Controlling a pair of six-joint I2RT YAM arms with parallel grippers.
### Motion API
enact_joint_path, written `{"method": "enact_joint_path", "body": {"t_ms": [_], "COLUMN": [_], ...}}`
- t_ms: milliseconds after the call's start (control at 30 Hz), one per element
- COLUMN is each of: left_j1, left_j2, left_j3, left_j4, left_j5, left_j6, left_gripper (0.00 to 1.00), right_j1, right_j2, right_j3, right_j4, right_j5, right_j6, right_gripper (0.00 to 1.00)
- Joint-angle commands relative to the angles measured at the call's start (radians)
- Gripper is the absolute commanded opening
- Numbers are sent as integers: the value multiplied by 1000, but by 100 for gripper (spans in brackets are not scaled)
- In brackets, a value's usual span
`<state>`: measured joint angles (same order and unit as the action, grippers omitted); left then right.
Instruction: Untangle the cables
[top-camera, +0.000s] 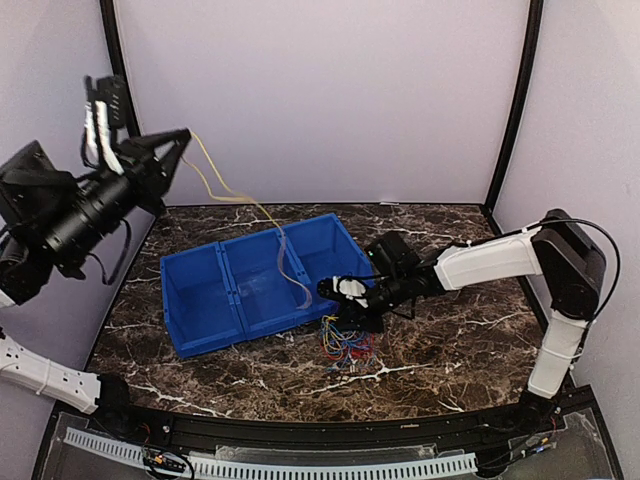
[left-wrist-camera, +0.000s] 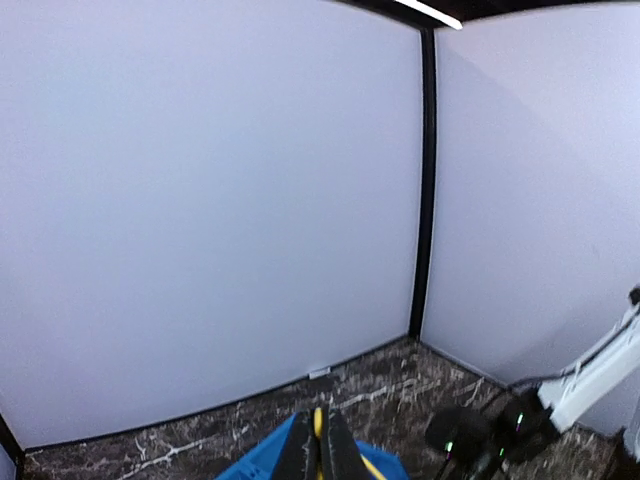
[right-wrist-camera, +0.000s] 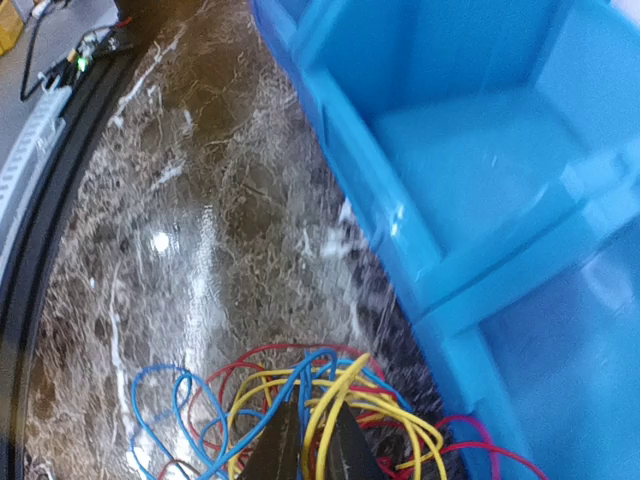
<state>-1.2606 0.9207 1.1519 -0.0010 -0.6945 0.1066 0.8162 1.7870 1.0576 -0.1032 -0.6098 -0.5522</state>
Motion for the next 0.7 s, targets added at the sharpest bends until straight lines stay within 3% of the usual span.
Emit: {"method": "enact_joint_path", "body": {"t_ms": [0,100,433,667], "left_j1": [3,4,4,4], "left_j2": [-88,-77,-38,15], "left_j3": [173,187,187,144], "left_j4": [131,120,71,8], "left_j5": [-71,-61,-59,-298], "left_j6": [122,128,103,100], "left_gripper": [0,0,0,0], "right_j1": [-8,-8,-8,-36], "right_j2": [97,106,95,49], "right_j3": [-7,3,-2,-5], "right_j4": [-188,-201,-252,-350], "right_j5": [63,58,63,103], "right_j6": [15,15,-2,-58], "right_gripper": [13,19,19,17]}}
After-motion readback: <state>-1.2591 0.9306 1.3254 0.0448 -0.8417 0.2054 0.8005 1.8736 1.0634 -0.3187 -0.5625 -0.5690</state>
